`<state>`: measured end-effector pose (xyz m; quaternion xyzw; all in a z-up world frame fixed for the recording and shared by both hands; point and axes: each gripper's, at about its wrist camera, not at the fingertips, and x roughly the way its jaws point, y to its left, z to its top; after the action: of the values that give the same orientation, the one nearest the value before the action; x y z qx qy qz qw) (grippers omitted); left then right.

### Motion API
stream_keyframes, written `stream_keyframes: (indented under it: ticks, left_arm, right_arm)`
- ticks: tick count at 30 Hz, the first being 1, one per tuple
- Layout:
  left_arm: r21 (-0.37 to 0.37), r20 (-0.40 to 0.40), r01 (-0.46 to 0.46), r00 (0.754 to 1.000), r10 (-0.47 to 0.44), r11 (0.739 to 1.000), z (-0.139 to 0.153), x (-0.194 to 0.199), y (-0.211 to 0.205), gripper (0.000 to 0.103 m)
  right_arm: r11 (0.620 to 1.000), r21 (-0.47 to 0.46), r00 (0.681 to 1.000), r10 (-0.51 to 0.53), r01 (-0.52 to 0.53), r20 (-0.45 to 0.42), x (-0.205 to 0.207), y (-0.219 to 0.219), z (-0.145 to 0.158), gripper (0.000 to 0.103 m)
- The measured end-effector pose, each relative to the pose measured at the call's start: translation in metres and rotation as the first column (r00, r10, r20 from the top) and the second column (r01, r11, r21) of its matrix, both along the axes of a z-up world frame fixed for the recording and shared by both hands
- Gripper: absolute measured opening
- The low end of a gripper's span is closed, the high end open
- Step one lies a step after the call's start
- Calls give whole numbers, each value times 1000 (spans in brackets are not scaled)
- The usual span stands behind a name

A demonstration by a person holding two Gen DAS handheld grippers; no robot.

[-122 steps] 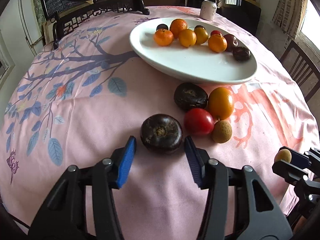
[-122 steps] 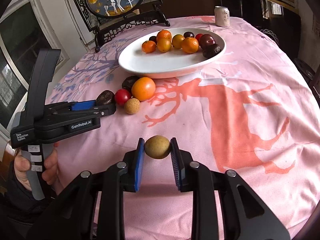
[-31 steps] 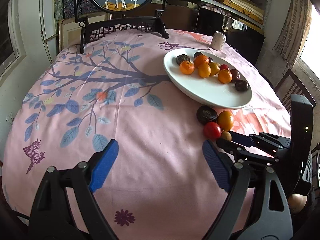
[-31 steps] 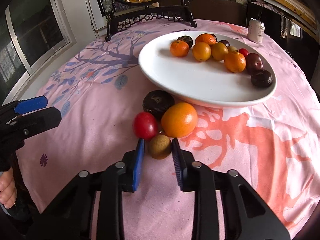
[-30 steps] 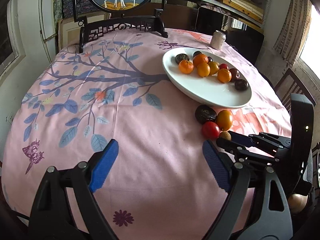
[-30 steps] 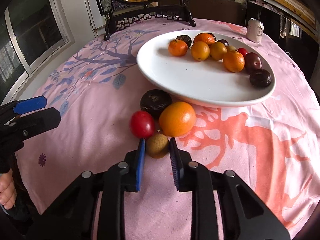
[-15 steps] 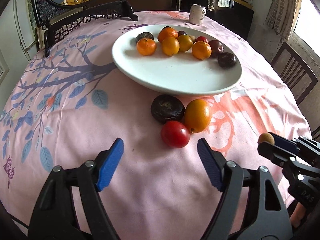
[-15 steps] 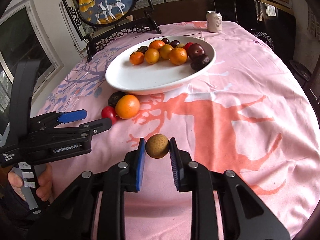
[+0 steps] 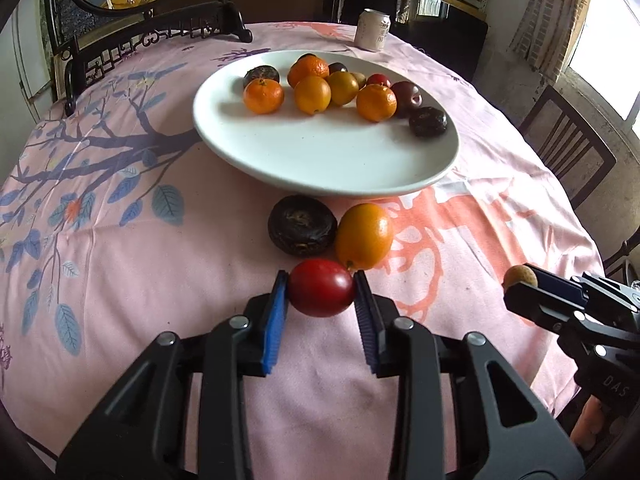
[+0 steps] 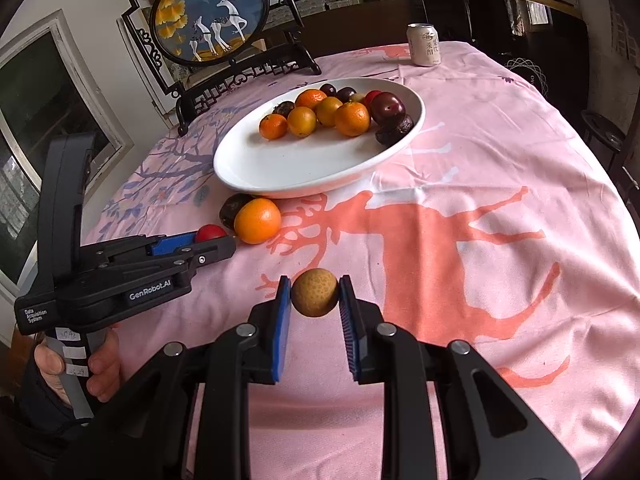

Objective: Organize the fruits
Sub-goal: 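Release the kiwi onto the plate with the right tool while the left tool drops the tomato there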

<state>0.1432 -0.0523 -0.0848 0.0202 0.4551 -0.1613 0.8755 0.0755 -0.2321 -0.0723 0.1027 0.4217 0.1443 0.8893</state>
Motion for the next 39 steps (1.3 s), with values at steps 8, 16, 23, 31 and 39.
stream_keyframes:
  ticks: [8,16,23,31,39]
  left_arm:
    - [-4,47,4,999,-4,1000,25,-16,8,33]
    - [9,65,-8,998,7,1000,48,5,19,33]
    - [59,42,-80,996,78,995,70,116,10,33]
    - [93,-20,-152,988,155,984,49,208,-10,33]
    - [92,22,-161,987,159,983,60,208,-8,67]
  right_arm:
    - [1000,-12,1000,14,-14,10,5,11,6,24]
    - [997,-72,998,44,-40,49,32,16,28,24]
    - [982,-185,991,51,-28,121,117,22,54,24]
    - [964,-265,999,-3,15,45,211,25,30,24]
    - [956,-292,998,0,18,60,218,27,32,37]
